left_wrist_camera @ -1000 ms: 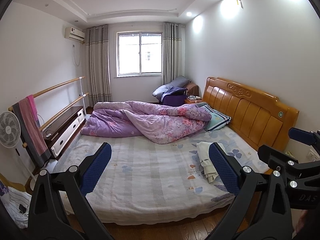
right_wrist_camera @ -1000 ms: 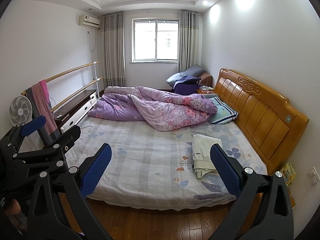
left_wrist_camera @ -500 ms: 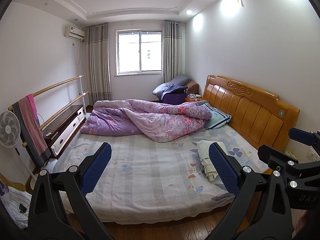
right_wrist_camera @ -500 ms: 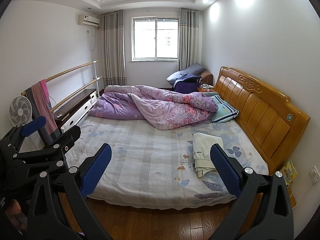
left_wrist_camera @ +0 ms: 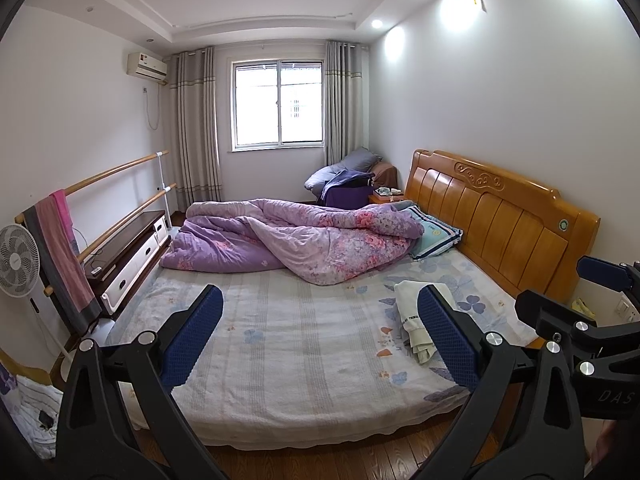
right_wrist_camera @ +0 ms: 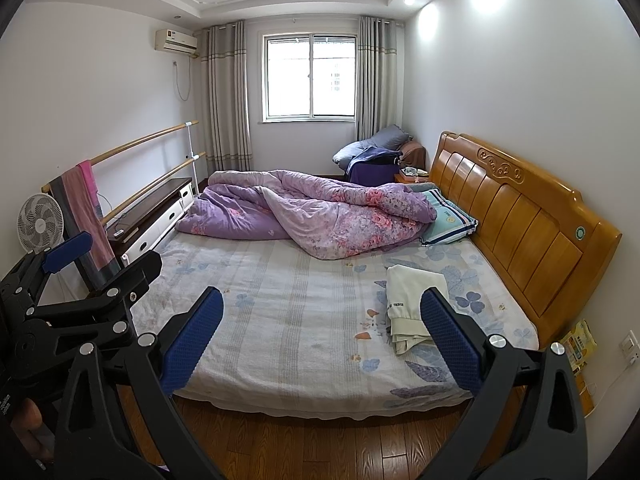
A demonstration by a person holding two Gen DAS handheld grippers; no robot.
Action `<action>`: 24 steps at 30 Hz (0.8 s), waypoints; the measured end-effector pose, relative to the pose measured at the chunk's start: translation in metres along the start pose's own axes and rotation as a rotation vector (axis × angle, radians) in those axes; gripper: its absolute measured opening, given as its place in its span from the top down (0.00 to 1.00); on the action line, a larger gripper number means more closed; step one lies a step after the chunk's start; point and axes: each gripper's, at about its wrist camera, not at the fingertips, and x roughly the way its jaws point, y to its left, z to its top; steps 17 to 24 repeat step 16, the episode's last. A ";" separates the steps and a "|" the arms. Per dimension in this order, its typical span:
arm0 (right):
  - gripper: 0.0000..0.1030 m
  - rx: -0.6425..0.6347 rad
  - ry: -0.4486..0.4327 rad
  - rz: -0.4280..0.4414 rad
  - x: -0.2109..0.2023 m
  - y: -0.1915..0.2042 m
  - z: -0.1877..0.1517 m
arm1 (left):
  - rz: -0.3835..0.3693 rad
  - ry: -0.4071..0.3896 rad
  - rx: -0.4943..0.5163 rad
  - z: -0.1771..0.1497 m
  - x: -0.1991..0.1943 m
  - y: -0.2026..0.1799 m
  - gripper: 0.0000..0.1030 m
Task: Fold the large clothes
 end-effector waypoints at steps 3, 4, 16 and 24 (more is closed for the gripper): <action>0.07 0.001 0.002 0.001 0.000 0.000 0.000 | -0.003 0.002 -0.001 -0.001 0.001 0.001 0.05; 0.07 0.001 0.002 0.001 0.000 0.000 0.000 | -0.006 0.003 0.000 -0.001 0.002 0.002 0.05; 0.07 0.008 0.013 -0.002 0.005 0.004 -0.002 | -0.015 0.018 0.008 -0.003 0.013 0.009 0.05; 0.07 0.008 0.013 -0.002 0.005 0.004 -0.002 | -0.015 0.018 0.008 -0.003 0.013 0.009 0.05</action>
